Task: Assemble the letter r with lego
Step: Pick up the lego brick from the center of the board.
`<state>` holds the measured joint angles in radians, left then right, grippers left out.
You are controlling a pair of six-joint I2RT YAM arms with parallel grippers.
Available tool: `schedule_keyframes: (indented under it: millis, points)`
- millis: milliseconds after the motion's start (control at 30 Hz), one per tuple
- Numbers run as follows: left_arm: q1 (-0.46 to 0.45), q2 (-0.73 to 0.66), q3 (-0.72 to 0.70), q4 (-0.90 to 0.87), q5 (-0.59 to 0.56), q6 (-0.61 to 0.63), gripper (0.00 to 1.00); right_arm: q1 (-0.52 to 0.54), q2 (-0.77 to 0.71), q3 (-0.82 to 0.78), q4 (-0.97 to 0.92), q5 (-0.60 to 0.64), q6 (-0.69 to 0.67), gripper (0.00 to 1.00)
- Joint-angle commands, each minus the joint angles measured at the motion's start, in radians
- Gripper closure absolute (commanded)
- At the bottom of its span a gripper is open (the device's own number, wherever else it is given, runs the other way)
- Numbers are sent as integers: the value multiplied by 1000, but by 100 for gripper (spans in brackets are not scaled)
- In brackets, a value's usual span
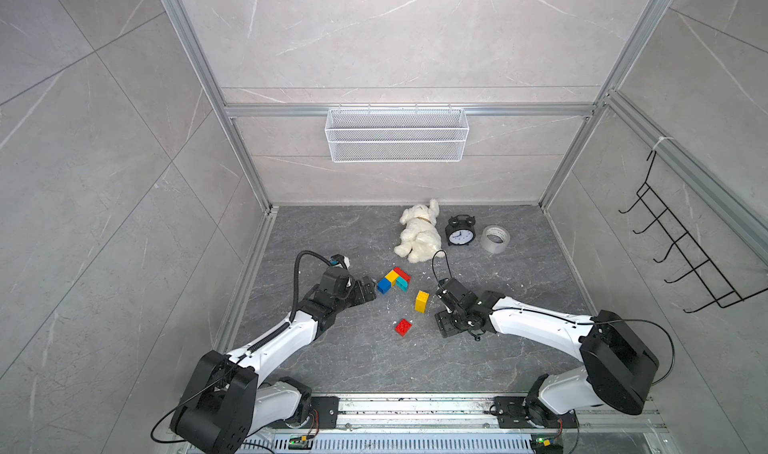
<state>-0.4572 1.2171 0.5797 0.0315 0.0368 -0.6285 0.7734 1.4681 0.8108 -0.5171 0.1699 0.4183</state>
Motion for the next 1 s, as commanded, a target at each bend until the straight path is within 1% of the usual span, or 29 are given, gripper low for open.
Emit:
schedule_keyframes:
  millis: [0, 67, 167, 267, 367, 467, 600, 700, 833, 967]
  points:
    - [3, 3, 31, 33, 18, 22, 0, -3, -43, 12, -67, 103, 109, 15]
    - [4, 4, 29, 35, 14, 23, 0, -3, -23, 28, -79, 105, 151, 11]
    - [4, 10, 35, 36, 15, 23, 0, -2, 27, 48, -89, 85, 217, 8]
    - [4, 18, 39, 36, 17, 24, 0, 5, 54, 45, -48, 63, 274, 8]
    - [3, 22, 41, 32, 17, 26, 0, 16, 79, 58, -47, 78, 301, 10]
    - [4, 23, 43, 32, 17, 28, 0, 30, 105, 75, -49, 97, 306, 17]
    - [4, 23, 48, 31, 12, 30, 0, 39, 133, 89, -57, 127, 311, 22]
    - [5, 25, 54, 24, 16, 33, 0, 41, 146, 97, -58, 136, 310, 32]
    - [5, 12, 53, 21, 15, 42, 0, 39, 136, 106, -75, 155, 303, 42]
    - [5, -36, 52, 38, 3, 82, 0, 39, 67, 126, -99, 166, 256, 44]
